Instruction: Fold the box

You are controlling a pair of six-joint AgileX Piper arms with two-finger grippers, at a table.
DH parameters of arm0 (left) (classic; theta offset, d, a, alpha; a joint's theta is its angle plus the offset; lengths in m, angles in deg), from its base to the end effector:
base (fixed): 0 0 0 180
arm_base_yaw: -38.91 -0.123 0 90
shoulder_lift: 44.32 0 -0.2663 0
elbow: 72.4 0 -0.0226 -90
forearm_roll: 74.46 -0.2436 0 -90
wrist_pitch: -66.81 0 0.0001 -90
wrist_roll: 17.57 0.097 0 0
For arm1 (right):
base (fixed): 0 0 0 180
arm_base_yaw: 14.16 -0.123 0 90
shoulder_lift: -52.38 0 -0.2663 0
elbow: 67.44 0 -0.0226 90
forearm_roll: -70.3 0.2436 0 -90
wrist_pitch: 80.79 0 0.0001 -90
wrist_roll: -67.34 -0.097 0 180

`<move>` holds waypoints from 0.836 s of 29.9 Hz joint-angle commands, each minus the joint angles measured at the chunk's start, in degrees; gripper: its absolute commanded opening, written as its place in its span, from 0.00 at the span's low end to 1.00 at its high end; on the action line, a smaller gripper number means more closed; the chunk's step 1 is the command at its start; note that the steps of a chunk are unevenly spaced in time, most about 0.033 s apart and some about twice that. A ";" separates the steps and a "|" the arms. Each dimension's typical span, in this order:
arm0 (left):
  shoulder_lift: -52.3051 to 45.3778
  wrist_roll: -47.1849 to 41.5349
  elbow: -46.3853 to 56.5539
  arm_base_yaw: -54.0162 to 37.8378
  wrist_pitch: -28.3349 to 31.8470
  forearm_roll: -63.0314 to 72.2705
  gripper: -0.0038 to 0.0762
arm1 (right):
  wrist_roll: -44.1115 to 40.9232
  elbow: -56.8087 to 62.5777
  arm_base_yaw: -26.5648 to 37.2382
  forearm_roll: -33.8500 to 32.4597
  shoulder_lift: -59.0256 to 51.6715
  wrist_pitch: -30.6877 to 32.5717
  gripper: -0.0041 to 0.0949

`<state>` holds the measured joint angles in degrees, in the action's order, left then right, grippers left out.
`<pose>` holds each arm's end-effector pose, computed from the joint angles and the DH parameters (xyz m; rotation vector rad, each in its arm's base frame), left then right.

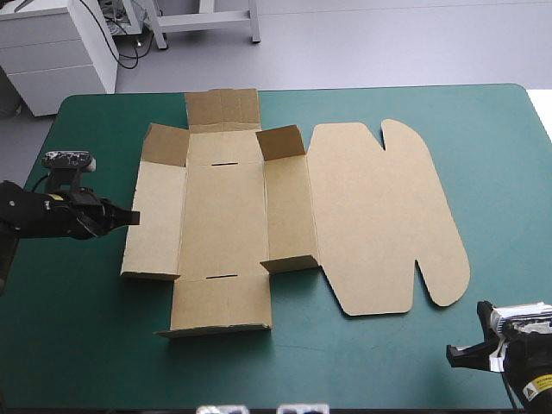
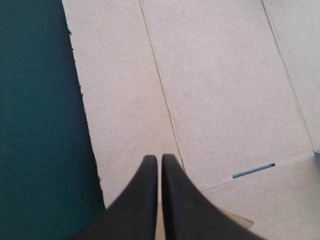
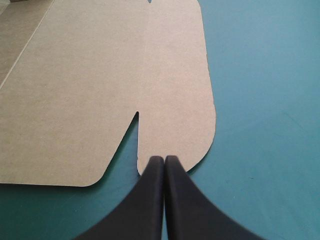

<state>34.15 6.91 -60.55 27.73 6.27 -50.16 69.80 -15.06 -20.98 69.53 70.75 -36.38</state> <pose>0.2399 0.0120 0.3279 0.1485 2.5158 -0.3147 0.0573 0.0059 0.2673 -0.1662 2.0031 0.0330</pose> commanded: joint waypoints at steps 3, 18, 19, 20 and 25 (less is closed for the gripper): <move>5.29 2.61 -2.86 -1.75 -0.25 3.33 0.07 | 0.38 -1.84 0.18 -0.33 0.61 -4.09 0.02; 14.49 -2.85 -5.50 -1.75 5.39 -3.94 0.07 | 0.38 -1.84 0.18 -0.33 0.61 -4.09 0.02; 14.72 -2.74 -5.50 -1.65 5.84 -4.20 0.07 | 0.38 -1.84 0.18 -0.33 0.61 -4.09 0.02; 14.95 -2.74 -5.50 -1.64 6.03 -4.94 0.07 | 0.38 -1.84 0.18 -0.33 0.61 -4.09 0.02; 15.69 -2.85 -5.50 -1.64 6.33 -6.13 0.08 | 0.38 -1.84 0.18 -0.33 0.61 -4.09 0.02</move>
<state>51.46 4.62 -64.10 26.02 11.09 -57.10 69.80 -15.06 -20.98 69.53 70.75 -36.38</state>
